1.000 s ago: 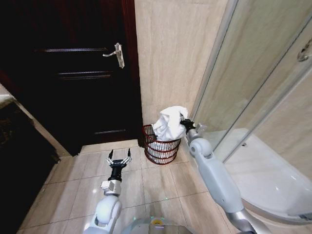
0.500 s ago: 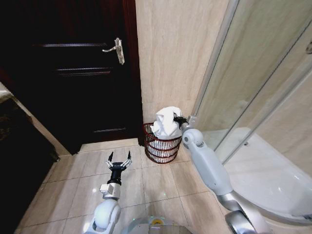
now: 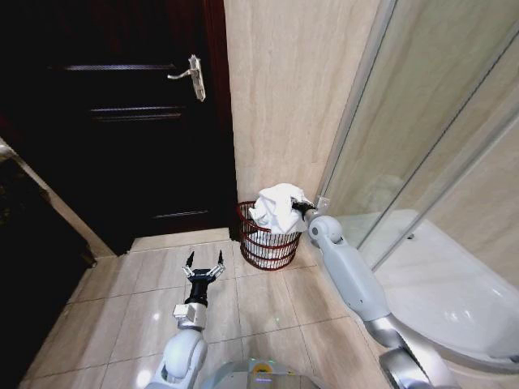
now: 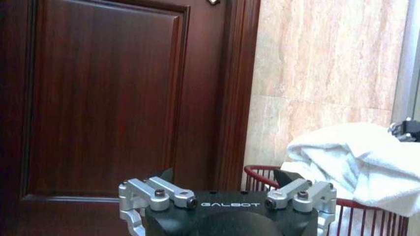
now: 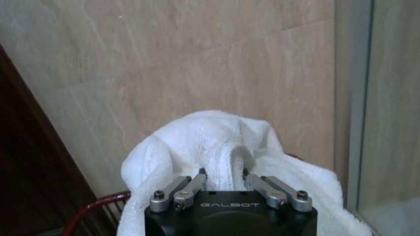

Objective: Discard the used towel into the hamper.

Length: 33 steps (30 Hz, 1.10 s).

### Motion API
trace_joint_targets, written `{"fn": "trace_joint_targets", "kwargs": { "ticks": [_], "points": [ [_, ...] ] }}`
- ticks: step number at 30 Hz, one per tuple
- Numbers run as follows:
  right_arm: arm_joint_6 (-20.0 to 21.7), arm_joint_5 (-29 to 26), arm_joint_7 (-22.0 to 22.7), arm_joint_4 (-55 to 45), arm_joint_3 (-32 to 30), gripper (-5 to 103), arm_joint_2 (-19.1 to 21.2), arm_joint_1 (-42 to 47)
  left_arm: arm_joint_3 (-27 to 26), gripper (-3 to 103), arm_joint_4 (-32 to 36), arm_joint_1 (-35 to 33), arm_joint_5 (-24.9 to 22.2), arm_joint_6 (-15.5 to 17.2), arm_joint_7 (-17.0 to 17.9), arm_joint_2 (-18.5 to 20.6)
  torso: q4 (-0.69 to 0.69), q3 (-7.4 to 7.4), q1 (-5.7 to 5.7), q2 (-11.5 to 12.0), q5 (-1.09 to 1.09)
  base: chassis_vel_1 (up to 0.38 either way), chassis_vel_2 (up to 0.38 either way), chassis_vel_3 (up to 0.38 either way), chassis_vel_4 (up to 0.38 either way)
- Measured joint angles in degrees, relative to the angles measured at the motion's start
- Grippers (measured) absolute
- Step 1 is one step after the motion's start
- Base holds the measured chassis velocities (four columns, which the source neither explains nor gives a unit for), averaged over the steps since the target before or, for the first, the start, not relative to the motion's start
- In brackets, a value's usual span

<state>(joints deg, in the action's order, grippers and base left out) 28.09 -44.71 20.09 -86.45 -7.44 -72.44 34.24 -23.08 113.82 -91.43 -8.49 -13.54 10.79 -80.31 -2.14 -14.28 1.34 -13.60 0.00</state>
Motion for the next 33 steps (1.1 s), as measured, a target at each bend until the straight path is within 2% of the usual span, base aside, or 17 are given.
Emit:
{"fn": "trace_joint_targets", "kwargs": {
  "ticks": [6,16,33],
  "points": [
    [-1.12,1.38,0.39,-0.94,1.15,17,-0.48,0.36,-0.48,100,-0.10,-0.08,-0.21,-0.42,0.12,0.49,-0.01,0.42,-0.08,0.50,0.00,0.000,0.000,0.000,0.000],
    [-3.88,8.08,-1.35,-6.37,1.20,17,-0.56,4.06,-1.22,100,0.65,-1.48,-1.17,-1.45,0.13,1.78,-0.01,0.38,-0.02,0.41,0.00,0.000,0.000,0.000,0.000],
    [-4.06,8.41,-1.39,-12.26,-0.23,17,1.73,8.69,-0.18,100,0.68,-1.74,-0.65,-1.50,0.07,1.99,0.00,0.18,0.09,0.09,0.00,0.000,0.000,0.000,0.000]
  ]
}}
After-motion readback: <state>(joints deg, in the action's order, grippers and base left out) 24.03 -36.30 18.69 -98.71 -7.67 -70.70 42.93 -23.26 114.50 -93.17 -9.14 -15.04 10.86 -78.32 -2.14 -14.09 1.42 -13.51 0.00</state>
